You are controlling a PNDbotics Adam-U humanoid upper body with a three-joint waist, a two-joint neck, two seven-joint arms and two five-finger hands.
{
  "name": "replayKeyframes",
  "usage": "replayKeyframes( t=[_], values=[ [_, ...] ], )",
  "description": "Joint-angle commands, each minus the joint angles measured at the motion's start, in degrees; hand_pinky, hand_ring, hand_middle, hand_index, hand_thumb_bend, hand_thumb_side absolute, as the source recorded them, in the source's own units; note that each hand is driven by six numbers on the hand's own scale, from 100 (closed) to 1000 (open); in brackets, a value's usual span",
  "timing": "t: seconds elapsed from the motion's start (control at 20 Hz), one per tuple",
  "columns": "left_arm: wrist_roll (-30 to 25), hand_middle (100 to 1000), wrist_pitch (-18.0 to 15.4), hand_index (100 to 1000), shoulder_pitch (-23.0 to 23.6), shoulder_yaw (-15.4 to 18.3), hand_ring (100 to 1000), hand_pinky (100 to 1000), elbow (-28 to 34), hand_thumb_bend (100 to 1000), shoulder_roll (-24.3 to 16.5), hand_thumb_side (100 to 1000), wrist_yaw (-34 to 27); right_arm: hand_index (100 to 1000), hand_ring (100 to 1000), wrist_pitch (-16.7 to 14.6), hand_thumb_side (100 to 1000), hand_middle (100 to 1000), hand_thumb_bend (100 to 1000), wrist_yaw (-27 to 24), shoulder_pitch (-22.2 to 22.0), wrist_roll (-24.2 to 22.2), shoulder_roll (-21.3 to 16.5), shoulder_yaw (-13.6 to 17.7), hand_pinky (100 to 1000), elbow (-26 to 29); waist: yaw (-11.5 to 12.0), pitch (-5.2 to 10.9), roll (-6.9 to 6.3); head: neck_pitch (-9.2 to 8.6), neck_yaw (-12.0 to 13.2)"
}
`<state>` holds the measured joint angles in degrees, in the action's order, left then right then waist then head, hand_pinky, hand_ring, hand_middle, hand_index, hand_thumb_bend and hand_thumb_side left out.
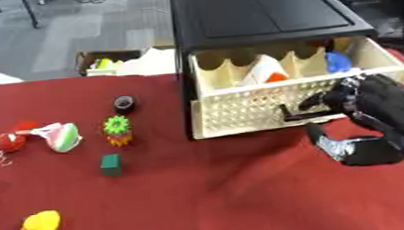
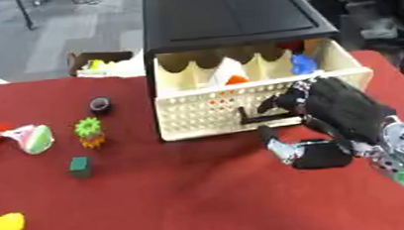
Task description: Pick up objects from table and place into drawer.
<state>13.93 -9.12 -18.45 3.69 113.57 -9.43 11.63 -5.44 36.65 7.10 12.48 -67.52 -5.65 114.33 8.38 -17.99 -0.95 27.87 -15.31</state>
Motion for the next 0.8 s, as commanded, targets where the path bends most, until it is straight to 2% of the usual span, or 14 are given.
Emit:
replayKeyframes(
  t=[0.05, 0.25, 0.5, 0.8],
  values=[
    [-0.2, 684, -0.1, 744, -0.5, 0.1, 547, 658, 1.0, 100, -0.8, 803, 0.0, 714, 100, 0.2, 1000, 100, 100, -0.5, 0.7, 0.6, -2.5, 1.2, 100, 0.3, -0.1, 1.20, 0.09, -0.77, -0.2],
    [-0.4, 686, 0.0, 744, -0.4, 0.1, 547, 658, 1.0, 100, -0.8, 804, 0.1, 711, 100, -0.4, 1000, 100, 100, -0.9, -0.2, 2.0, -2.8, 1.9, 100, 0.3, -0.4, 1.41, 0.20, -0.76, 0.1],
    [-0.5, 687, 0.0, 744, -0.4, 0.2, 548, 658, 1.0, 100, -0.8, 804, 0.1, 711, 100, -1.9, 1000, 100, 100, 0.1, -2.0, 2.0, -2.5, 1.2, 100, 0.3, -0.5, 1.39, 0.11, -0.83, 0.1],
    [-0.6, 687, 0.0, 744, -0.3, 0.1, 547, 658, 1.0, 100, -0.7, 804, 0.1, 709, 100, -2.2, 1000, 100, 100, 0.5, -2.6, 3.3, -2.2, 1.4, 100, 0.3, -0.6, 1.37, 0.05, -0.77, 0.1]
  ],
)
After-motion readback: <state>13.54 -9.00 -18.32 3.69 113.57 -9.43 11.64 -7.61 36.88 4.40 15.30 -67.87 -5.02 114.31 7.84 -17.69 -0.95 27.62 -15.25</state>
